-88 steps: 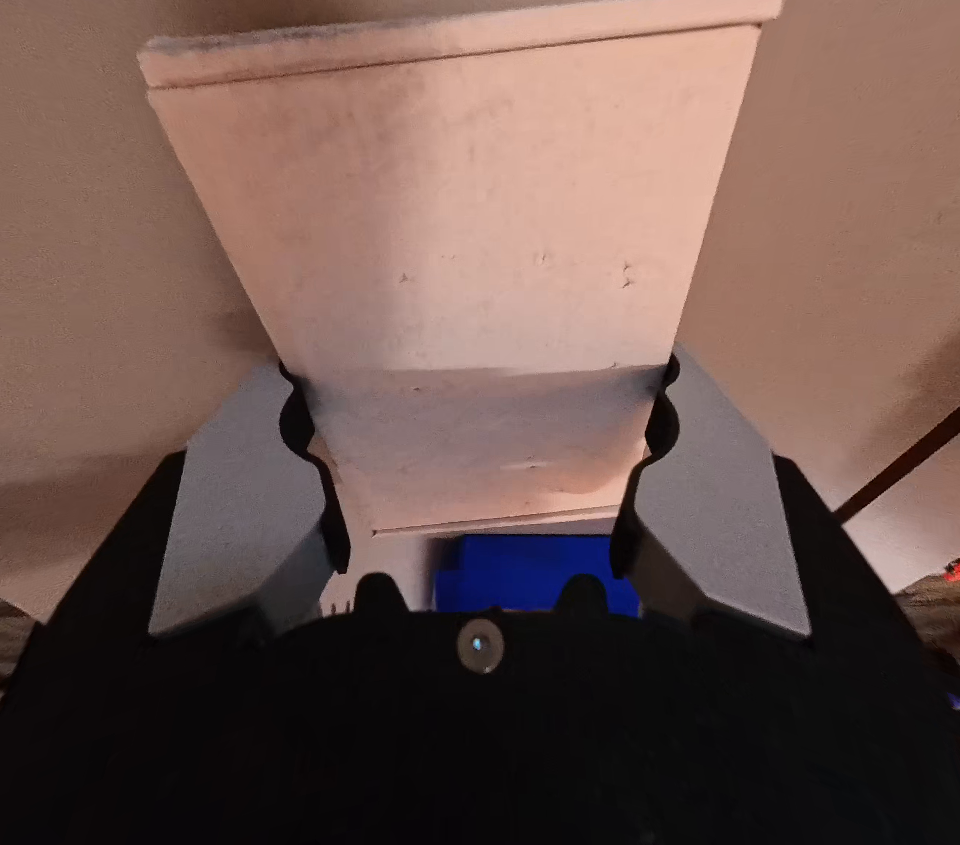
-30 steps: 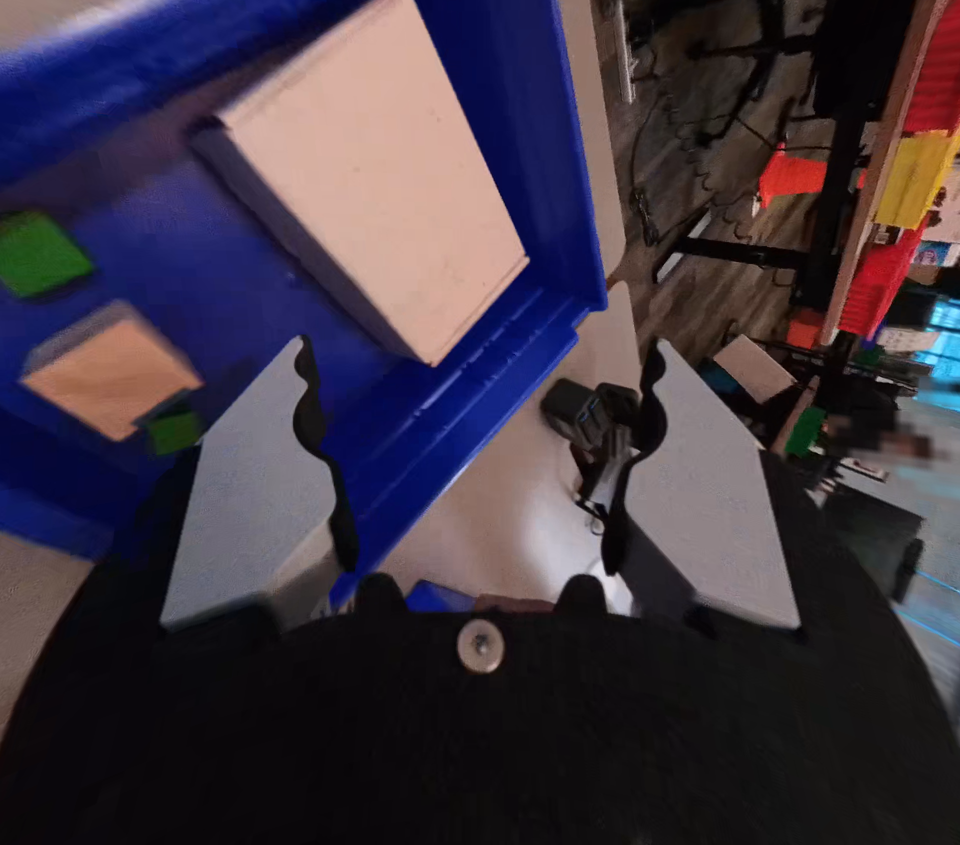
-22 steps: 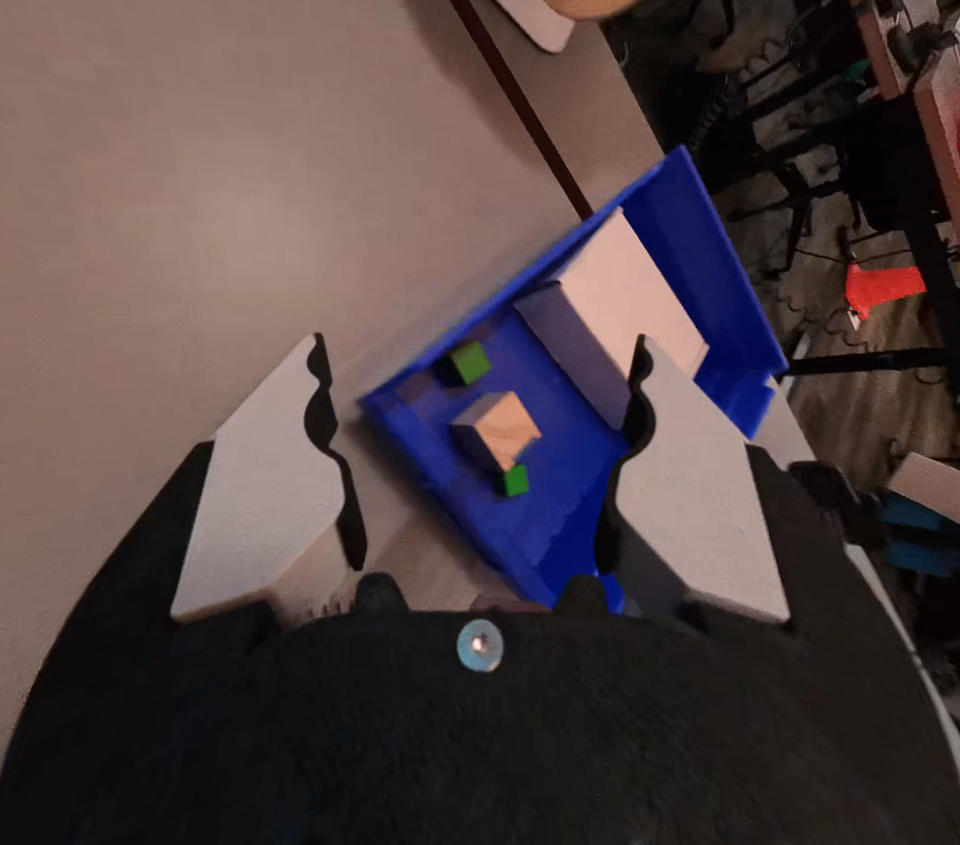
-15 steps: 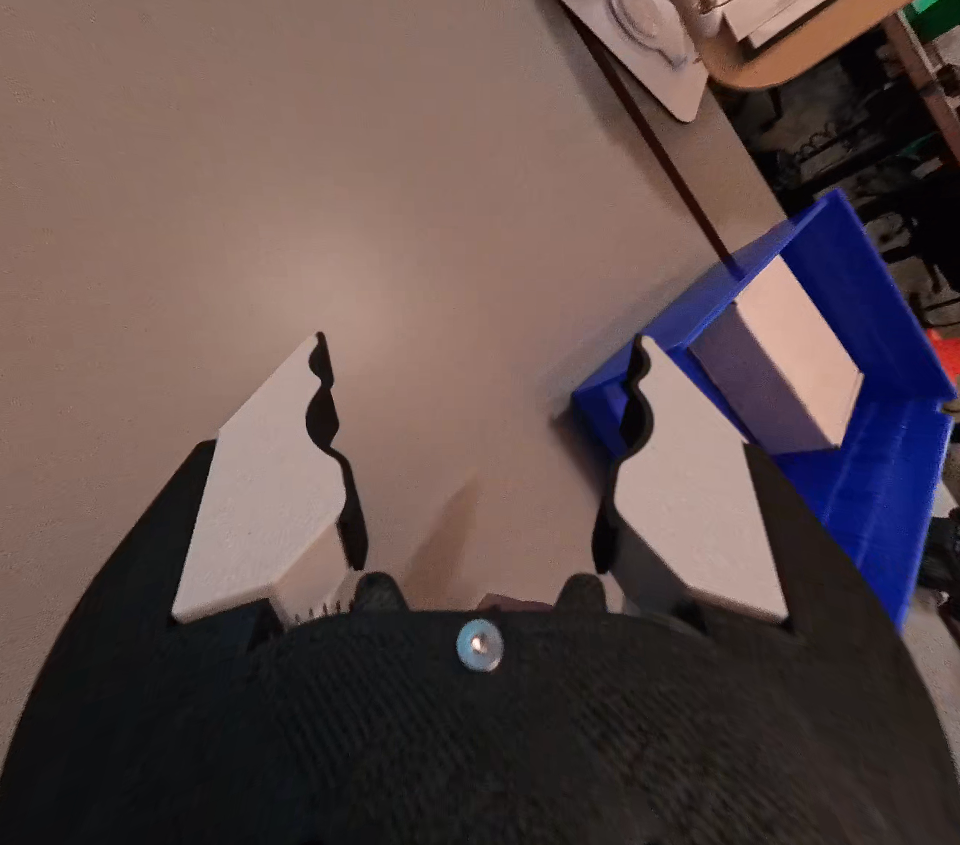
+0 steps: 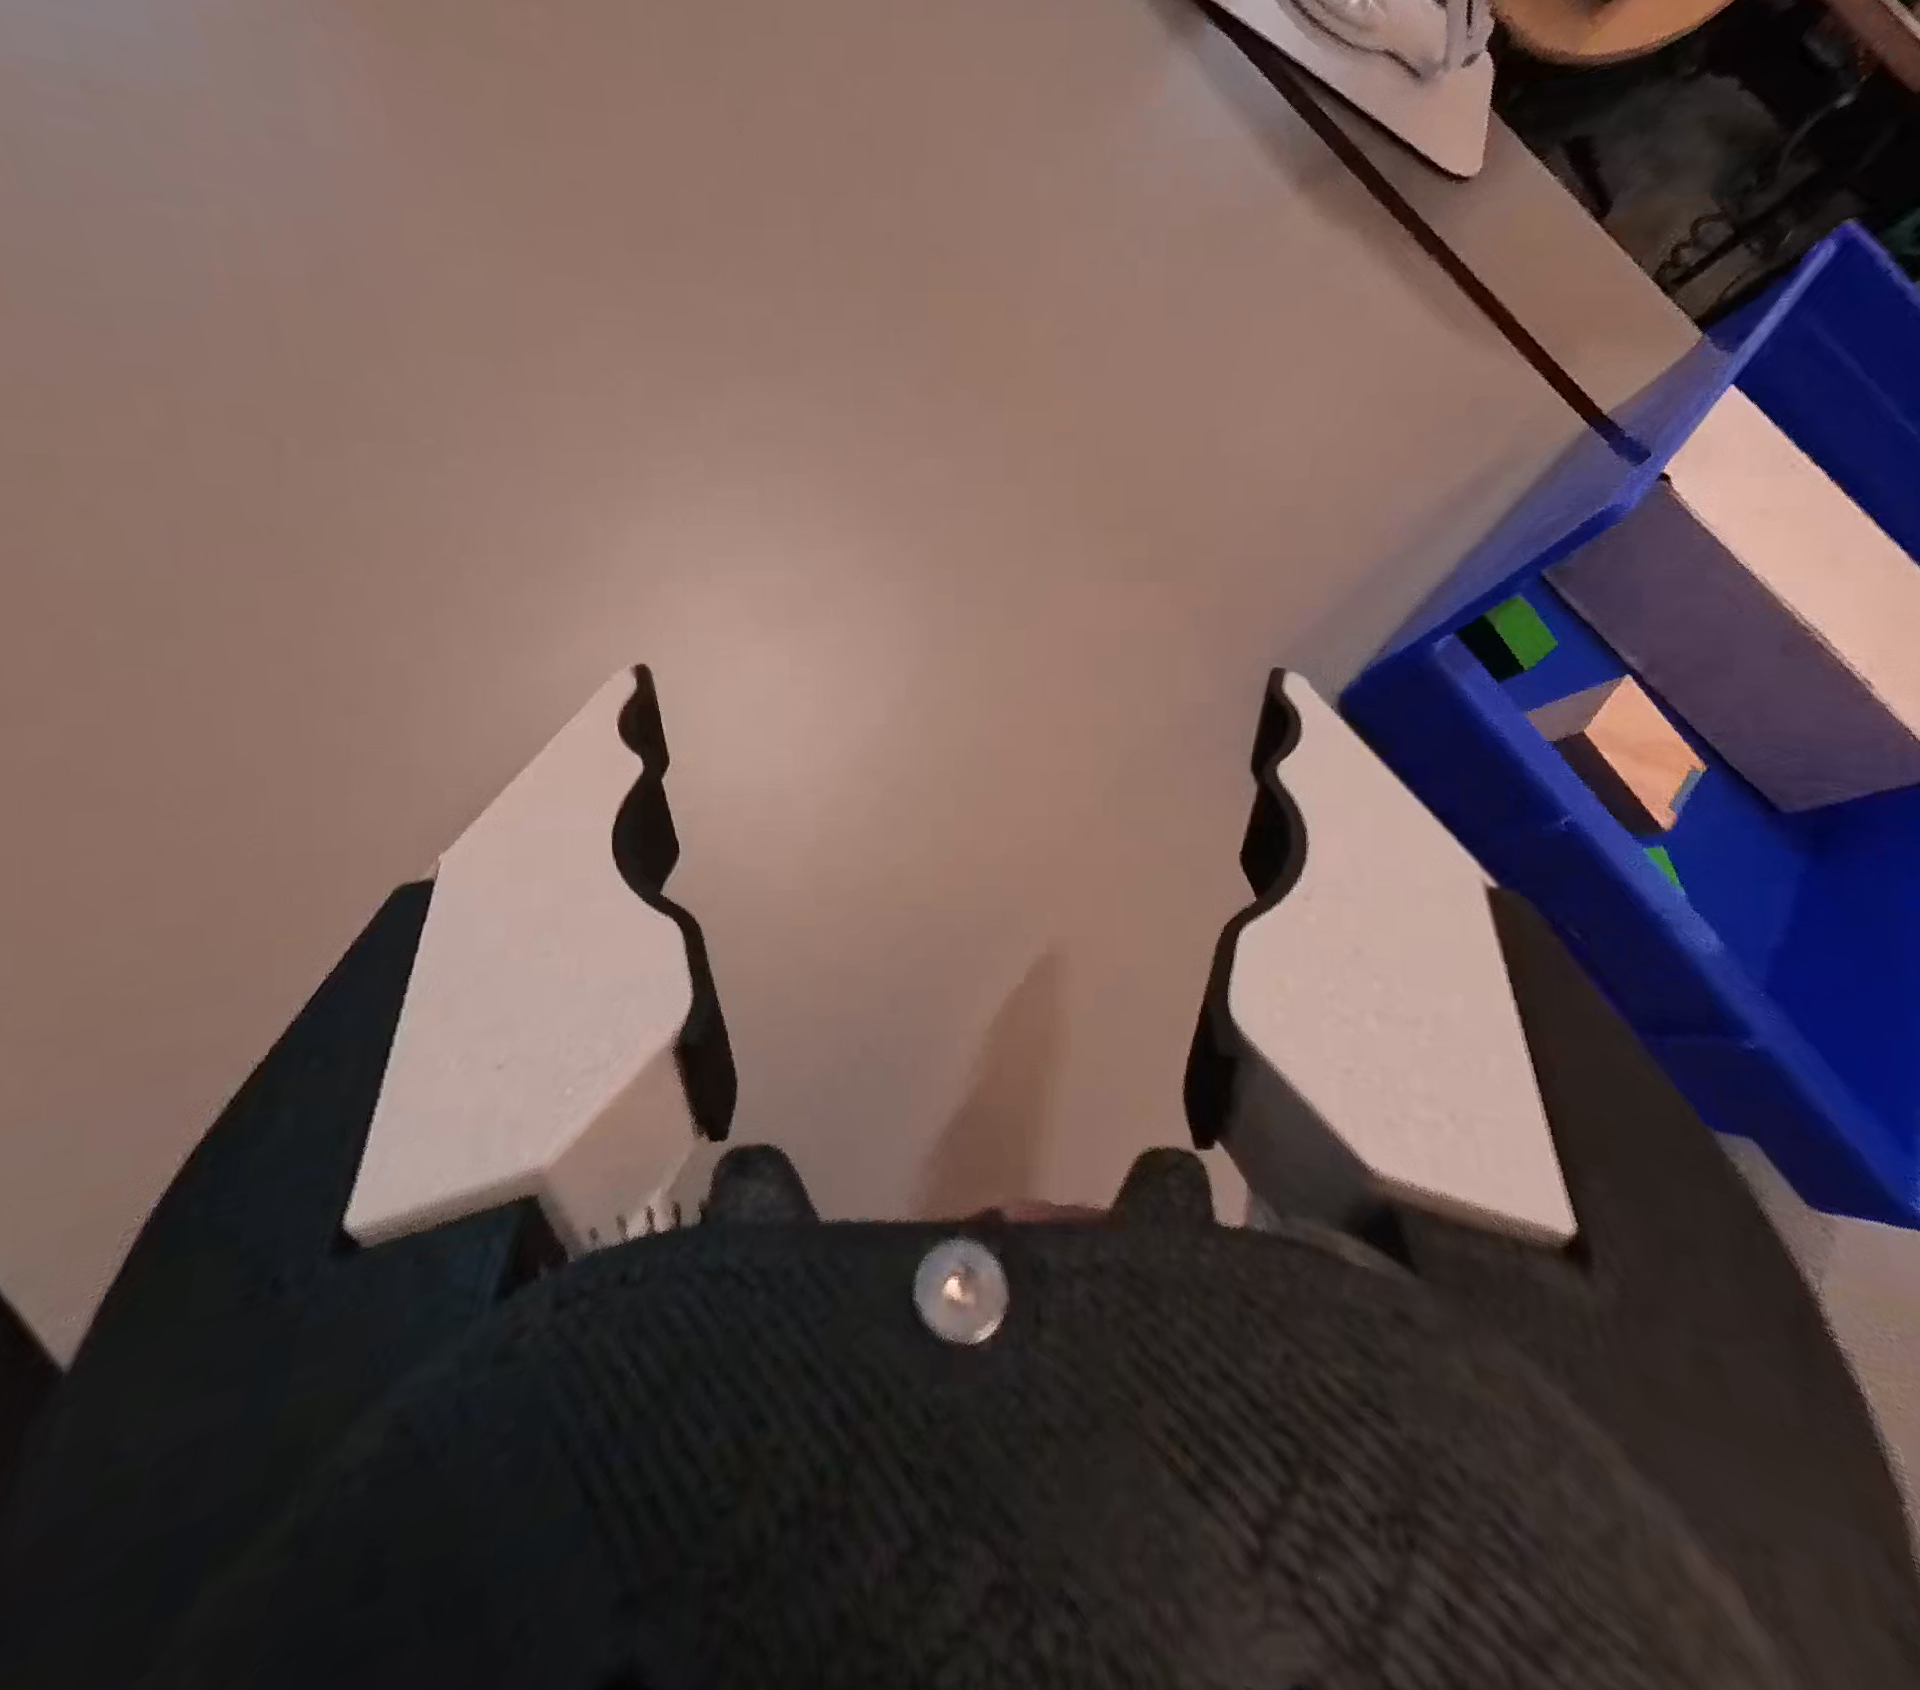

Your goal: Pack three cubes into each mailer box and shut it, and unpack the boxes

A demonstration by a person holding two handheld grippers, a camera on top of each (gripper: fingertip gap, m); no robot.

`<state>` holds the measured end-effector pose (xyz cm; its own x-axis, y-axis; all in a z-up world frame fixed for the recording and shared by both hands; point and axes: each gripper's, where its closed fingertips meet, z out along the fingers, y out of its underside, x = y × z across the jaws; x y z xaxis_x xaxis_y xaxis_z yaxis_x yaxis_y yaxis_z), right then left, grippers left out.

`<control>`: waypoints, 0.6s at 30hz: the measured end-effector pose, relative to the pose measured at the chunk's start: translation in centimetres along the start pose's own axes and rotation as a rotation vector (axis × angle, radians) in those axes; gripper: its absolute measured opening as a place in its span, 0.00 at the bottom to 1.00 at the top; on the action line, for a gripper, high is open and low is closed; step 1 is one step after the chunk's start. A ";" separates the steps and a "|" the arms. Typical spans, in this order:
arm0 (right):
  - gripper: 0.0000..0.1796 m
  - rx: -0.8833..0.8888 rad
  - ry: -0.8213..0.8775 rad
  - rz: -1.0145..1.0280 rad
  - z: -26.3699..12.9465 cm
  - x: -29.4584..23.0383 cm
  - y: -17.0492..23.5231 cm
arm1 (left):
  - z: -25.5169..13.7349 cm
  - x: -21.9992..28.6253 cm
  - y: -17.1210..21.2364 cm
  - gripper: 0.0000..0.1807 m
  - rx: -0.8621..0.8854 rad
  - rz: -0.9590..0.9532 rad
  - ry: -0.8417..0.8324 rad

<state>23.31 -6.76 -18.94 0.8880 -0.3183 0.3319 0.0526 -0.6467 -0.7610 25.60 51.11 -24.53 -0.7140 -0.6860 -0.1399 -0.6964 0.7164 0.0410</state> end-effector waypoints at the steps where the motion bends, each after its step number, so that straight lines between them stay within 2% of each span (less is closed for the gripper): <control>1: 0.63 -0.020 0.001 0.010 0.2 0.1 0.5 | -0.2 0.5 0.2 0.71 -0.015 -0.020 0.028; 4: 0.64 -0.020 0.022 0.019 0.3 0.4 1.1 | -1.3 2.8 1.6 0.69 -0.144 -0.079 0.135; 6: 0.63 0.012 0.016 0.034 0.3 0.2 1.3 | -1.1 3.1 2.0 0.70 -0.170 -0.074 0.120; 8: 0.62 0.002 -0.010 0.026 0.5 -0.1 1.7 | 0.0 3.4 1.9 0.75 -0.168 -0.087 0.109; 10: 0.63 -0.044 0.037 -0.013 0.3 0.8 2.4 | 1.3 3.3 2.0 0.83 -0.163 -0.099 0.068; 12: 0.64 -0.037 0.064 0.009 0.2 1.4 2.5 | 1.5 3.0 1.8 0.82 -0.128 -0.088 0.035; 14: 0.60 -0.012 0.028 0.019 0.2 0.9 2.5 | 1.3 2.7 1.9 0.81 -0.108 -0.084 0.005; 18: 0.61 -0.039 0.076 0.018 -0.4 1.7 2.9 | -0.8 2.5 1.8 0.79 -0.041 -0.094 -0.070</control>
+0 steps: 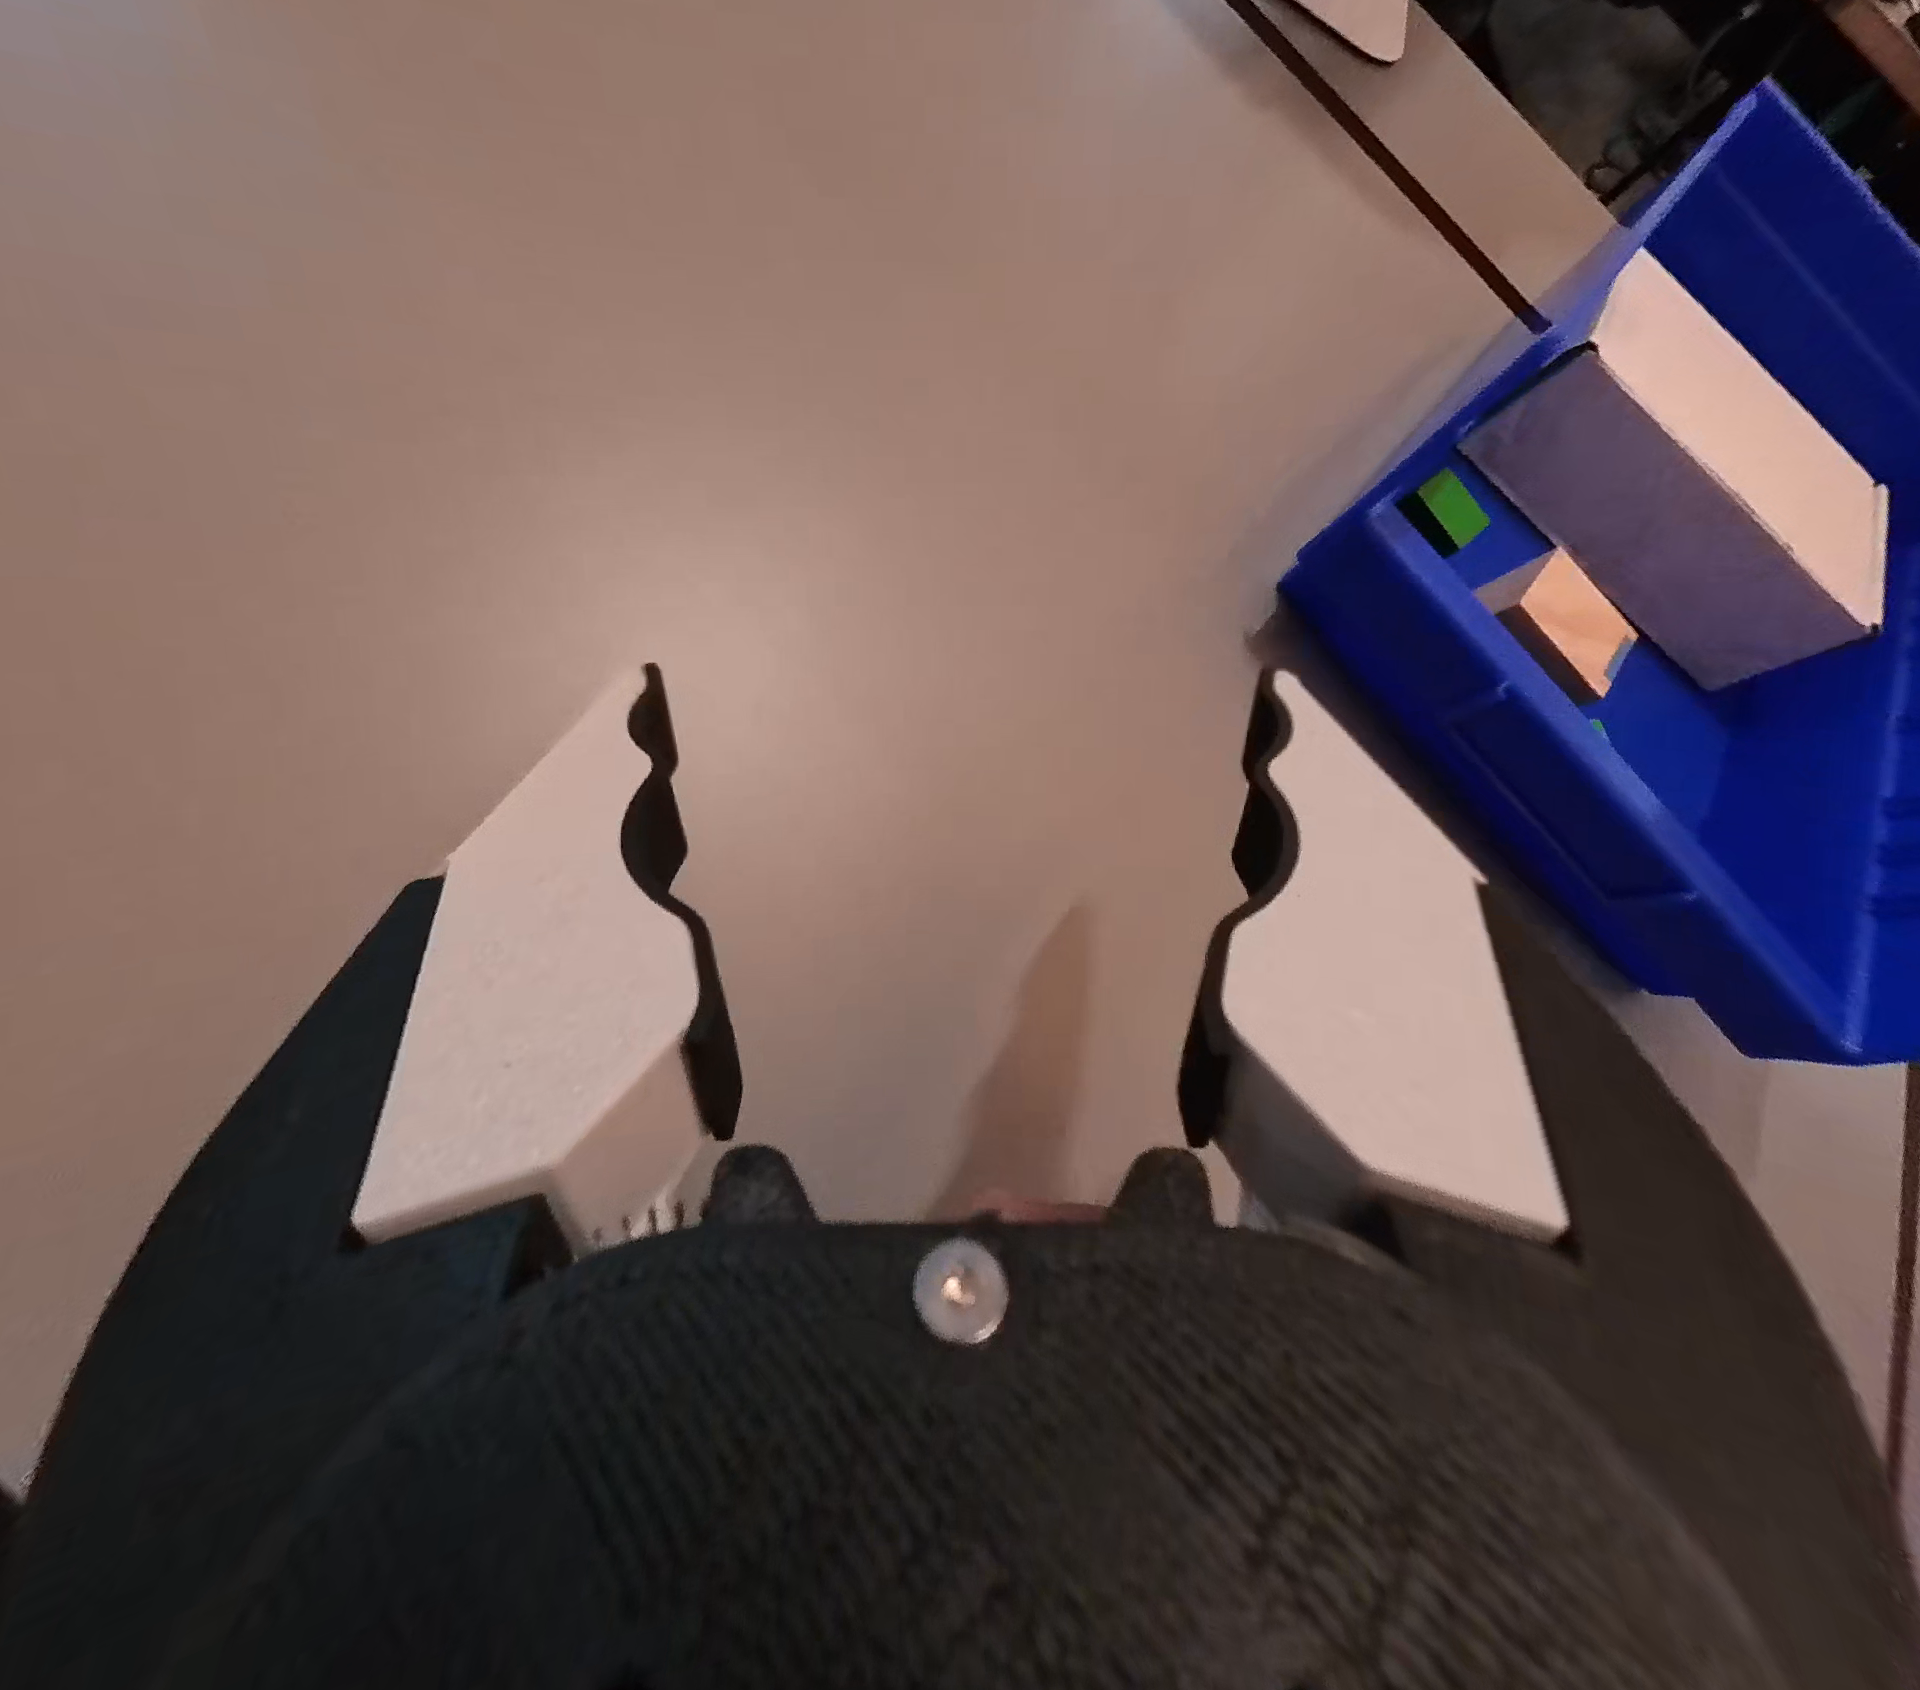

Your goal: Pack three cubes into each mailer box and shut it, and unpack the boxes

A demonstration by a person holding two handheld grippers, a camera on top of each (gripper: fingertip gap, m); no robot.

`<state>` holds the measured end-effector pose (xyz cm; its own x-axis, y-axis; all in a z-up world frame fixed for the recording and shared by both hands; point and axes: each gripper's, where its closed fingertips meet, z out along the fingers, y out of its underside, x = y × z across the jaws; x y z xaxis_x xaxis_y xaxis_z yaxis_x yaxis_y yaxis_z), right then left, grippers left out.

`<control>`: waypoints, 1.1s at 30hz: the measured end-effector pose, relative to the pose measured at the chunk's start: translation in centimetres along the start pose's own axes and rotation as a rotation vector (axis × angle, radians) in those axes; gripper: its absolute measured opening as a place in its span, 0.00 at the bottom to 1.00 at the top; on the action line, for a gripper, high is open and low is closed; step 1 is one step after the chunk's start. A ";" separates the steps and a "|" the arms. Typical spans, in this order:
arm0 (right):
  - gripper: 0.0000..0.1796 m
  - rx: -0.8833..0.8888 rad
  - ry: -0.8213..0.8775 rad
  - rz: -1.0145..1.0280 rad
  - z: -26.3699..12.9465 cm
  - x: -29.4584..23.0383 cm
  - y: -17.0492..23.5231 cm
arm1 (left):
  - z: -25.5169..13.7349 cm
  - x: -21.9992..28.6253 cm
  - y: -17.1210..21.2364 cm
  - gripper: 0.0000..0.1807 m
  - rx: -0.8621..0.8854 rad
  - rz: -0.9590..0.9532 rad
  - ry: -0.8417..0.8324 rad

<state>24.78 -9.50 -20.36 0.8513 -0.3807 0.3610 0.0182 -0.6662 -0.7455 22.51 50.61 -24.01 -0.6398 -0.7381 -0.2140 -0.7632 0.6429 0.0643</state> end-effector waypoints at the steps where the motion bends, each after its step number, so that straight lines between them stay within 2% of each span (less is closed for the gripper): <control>1: 0.60 0.003 0.005 -0.010 -0.2 0.0 -0.1 | -1.0 0.1 -0.1 0.79 0.018 -0.012 -0.009; 8: 0.59 0.031 0.007 -0.027 -1.1 0.2 -0.6 | -11.4 1.7 -0.5 0.78 0.018 0.032 -0.146; 12: 0.59 0.017 0.016 -0.068 -1.0 0.0 -0.8 | -17.5 4.8 -4.0 0.78 0.130 0.038 -0.153; 15: 0.59 0.017 0.014 -0.108 -1.1 -0.5 -1.1 | -19.4 10.0 -8.1 0.78 0.138 0.085 -0.132; 18: 0.58 0.056 0.003 -0.108 -1.4 -0.9 -2.0 | -18.2 18.0 -13.4 0.78 0.135 0.185 -0.057; 21: 0.58 0.065 -0.003 -0.107 -1.1 -1.4 -2.5 | -14.9 25.8 -18.1 0.78 0.105 0.290 0.008; 25: 0.57 0.091 -0.036 -0.117 -1.2 -2.8 -3.3 | -10.7 32.8 -22.9 0.78 0.098 0.377 0.041; 28: 0.56 0.087 -0.062 -0.171 -1.8 -4.0 -3.1 | -8.8 35.5 -25.1 0.78 0.107 0.382 0.055; 30: 0.56 0.084 -0.098 -0.204 -2.2 -4.9 -3.0 | -8.0 36.0 -26.1 0.78 0.118 0.384 0.035; 33: 0.51 0.102 -0.153 -0.248 -2.4 -5.9 -2.7 | -7.9 36.1 -26.8 0.76 0.157 0.390 0.019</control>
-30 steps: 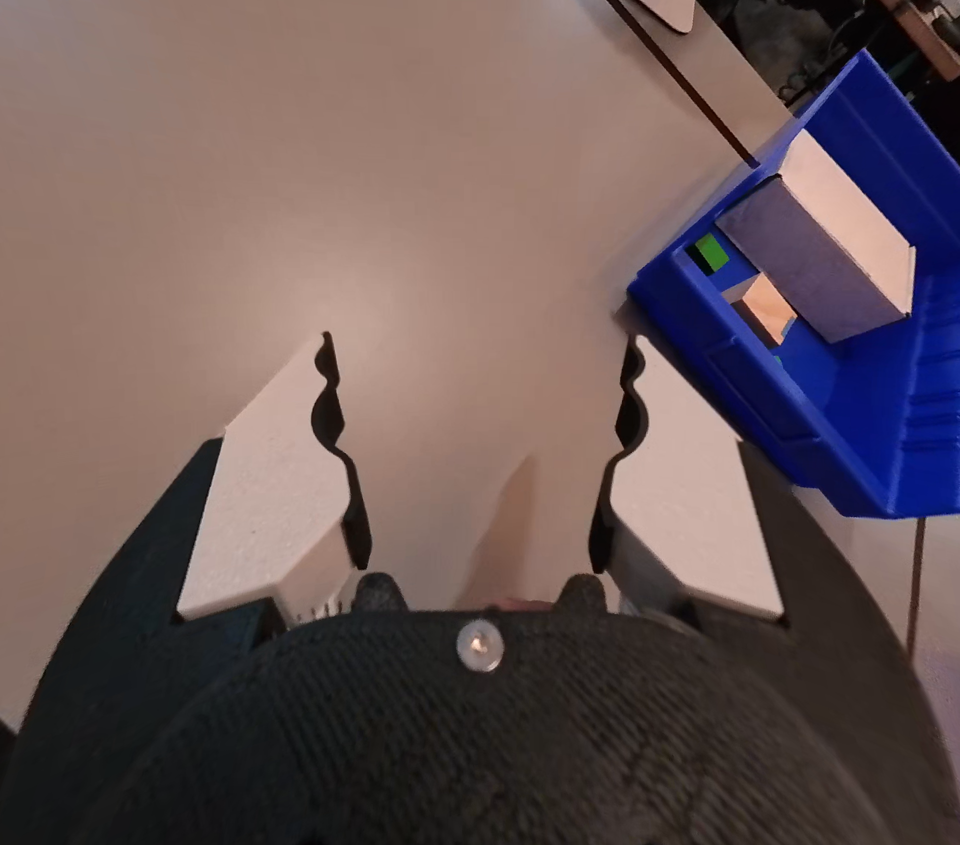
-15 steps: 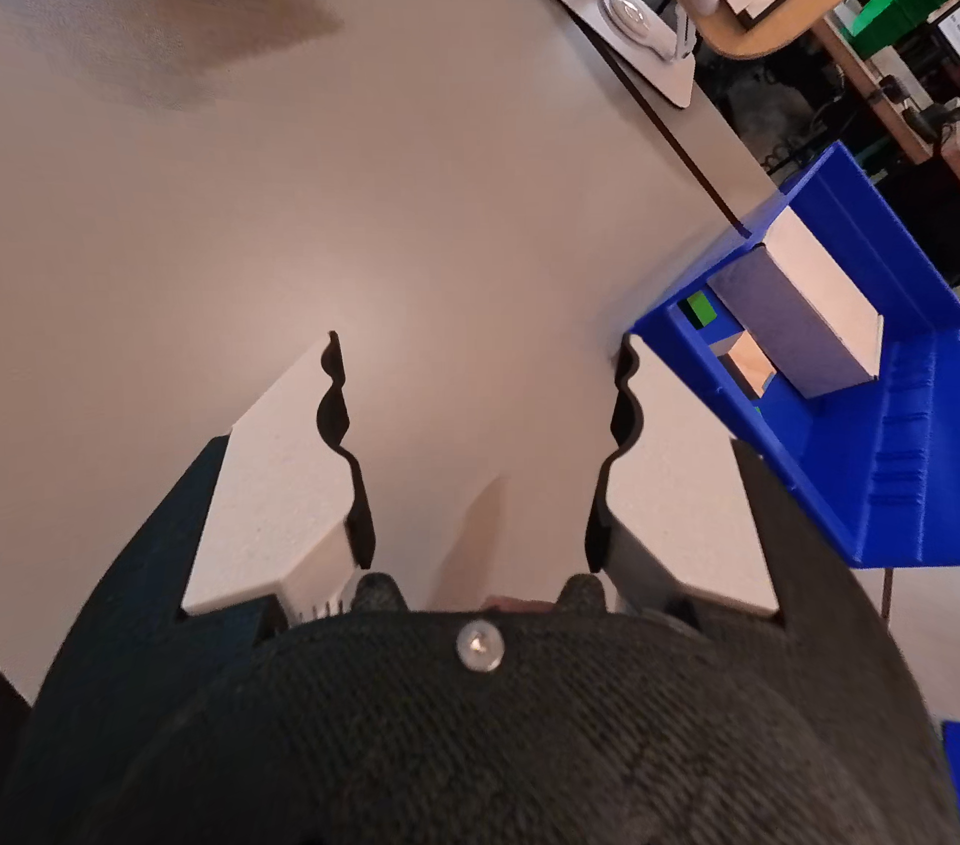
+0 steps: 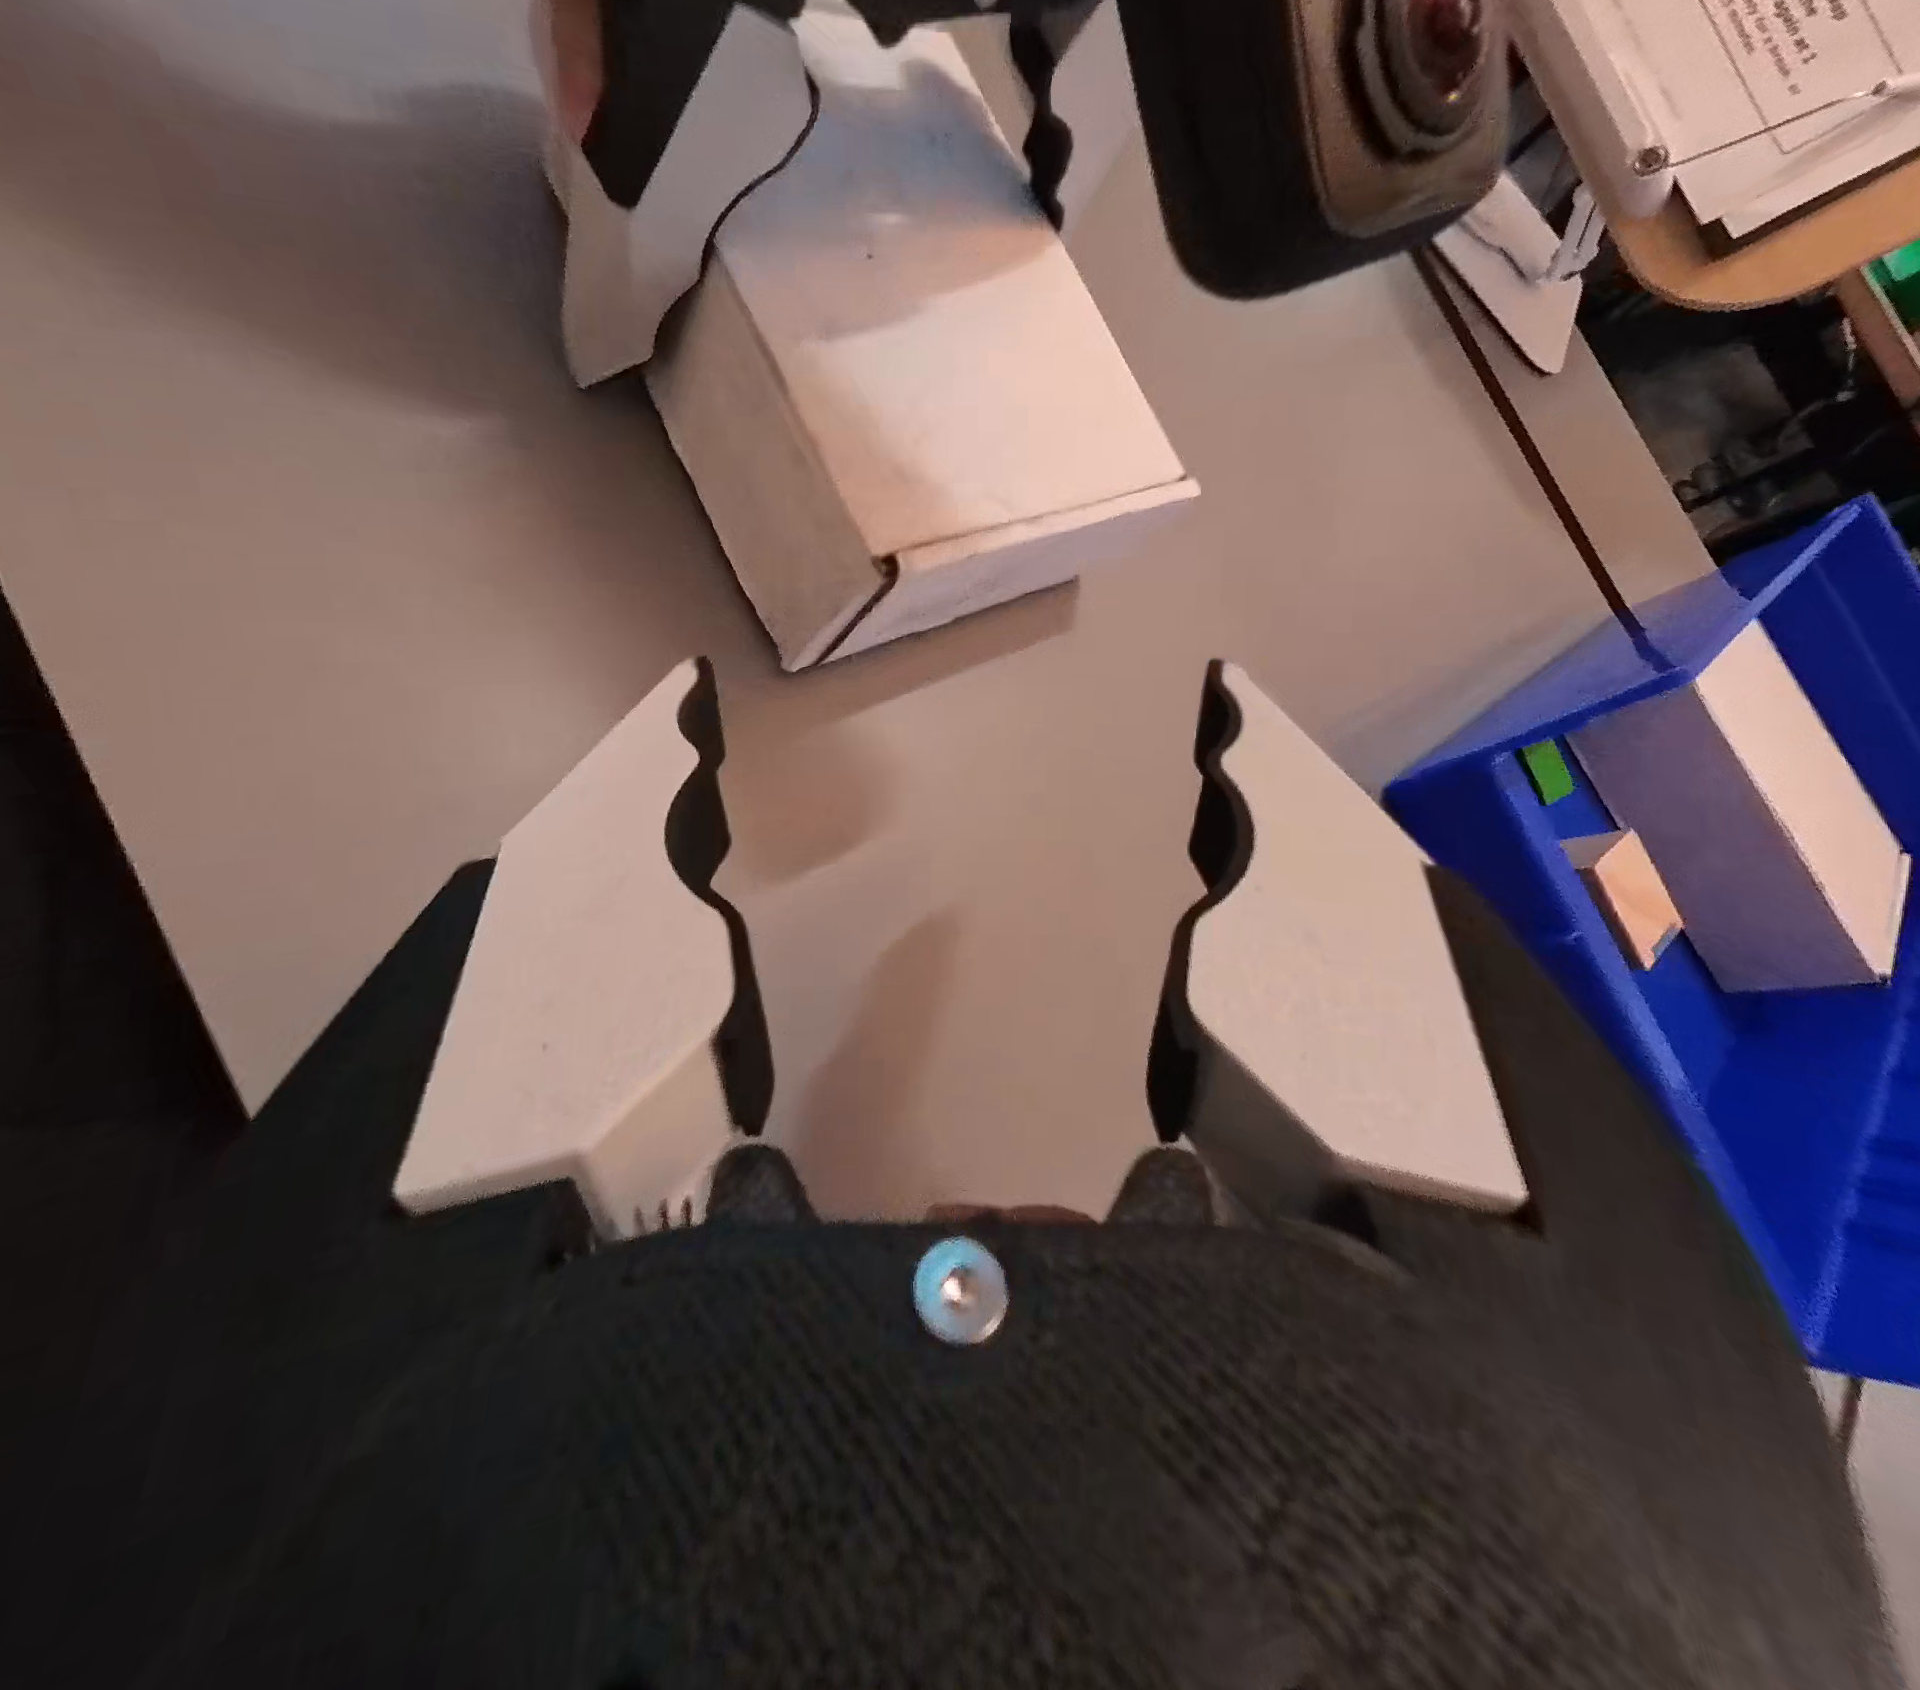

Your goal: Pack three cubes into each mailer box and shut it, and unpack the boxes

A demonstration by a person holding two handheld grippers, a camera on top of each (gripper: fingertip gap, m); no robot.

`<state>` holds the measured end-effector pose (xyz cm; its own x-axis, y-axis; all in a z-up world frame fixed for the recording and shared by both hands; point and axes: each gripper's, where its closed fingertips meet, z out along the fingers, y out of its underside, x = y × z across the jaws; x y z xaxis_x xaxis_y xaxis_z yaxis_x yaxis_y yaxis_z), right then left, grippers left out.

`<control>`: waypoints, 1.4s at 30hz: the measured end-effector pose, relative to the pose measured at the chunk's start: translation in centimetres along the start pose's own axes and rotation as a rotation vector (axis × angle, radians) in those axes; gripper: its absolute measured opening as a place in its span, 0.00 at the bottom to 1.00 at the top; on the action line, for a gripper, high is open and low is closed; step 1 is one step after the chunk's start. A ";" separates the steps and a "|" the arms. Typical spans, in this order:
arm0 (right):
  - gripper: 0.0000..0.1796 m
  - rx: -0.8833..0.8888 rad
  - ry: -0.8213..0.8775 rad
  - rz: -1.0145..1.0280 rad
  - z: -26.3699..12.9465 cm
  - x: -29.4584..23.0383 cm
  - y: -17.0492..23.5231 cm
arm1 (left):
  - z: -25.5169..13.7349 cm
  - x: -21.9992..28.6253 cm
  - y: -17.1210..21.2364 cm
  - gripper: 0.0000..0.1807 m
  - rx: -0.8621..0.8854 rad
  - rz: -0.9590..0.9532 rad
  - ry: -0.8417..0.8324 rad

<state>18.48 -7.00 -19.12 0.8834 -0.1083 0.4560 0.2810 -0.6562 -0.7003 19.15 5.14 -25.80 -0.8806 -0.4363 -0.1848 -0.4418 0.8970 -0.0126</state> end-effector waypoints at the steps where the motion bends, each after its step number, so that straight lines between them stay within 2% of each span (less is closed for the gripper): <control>1: 0.50 0.001 -0.002 0.001 0.1 0.1 0.1 | -0.3 -0.3 -0.3 0.75 0.033 -0.017 -0.019; 4: 0.48 -0.002 -0.011 0.012 0.5 0.3 0.7 | -2.8 0.0 -0.6 0.72 0.159 -0.049 0.015; 7: 0.47 -0.011 -0.013 -0.022 1.0 0.4 1.3 | -6.5 -0.2 -1.6 0.63 0.409 -0.123 0.116; 11: 0.44 0.008 0.014 -0.063 1.7 1.0 0.9 | -8.6 -2.3 -2.6 0.00 0.737 -0.262 0.268; 17: 0.39 0.138 0.083 -0.163 2.0 1.3 -1.2 | -6.7 -5.0 -2.1 0.00 0.897 -0.468 0.574; 22: 0.45 0.099 0.116 -0.334 2.6 0.4 -1.8 | -5.0 -4.4 -2.0 0.00 0.768 -0.398 0.656; 28: 0.51 0.010 0.098 -0.461 4.1 -0.9 -1.6 | -4.7 -5.0 -2.4 0.00 0.762 -0.385 0.659; 33: 0.52 -0.049 0.169 -0.563 5.4 -0.1 -1.5 | -4.6 -6.2 -2.4 0.00 0.797 -0.422 0.669; 36: 0.52 -0.097 0.272 -0.633 6.1 1.7 -1.6 | -4.4 -6.5 -2.4 0.00 0.797 -0.411 0.650; 40: 0.47 -0.089 0.374 -0.747 7.1 2.5 -3.1 | -4.3 -6.8 -2.3 0.00 0.813 -0.426 0.634; 42: 0.35 -0.122 0.384 -0.775 7.8 2.6 -2.8 | -4.2 -7.2 -2.3 0.00 0.824 -0.445 0.612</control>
<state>22.94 0.44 -20.23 0.2665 0.1722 0.9483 0.6887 -0.7223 -0.0624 25.76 5.91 -20.30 -0.7086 -0.4875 0.5101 -0.6898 0.3265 -0.6462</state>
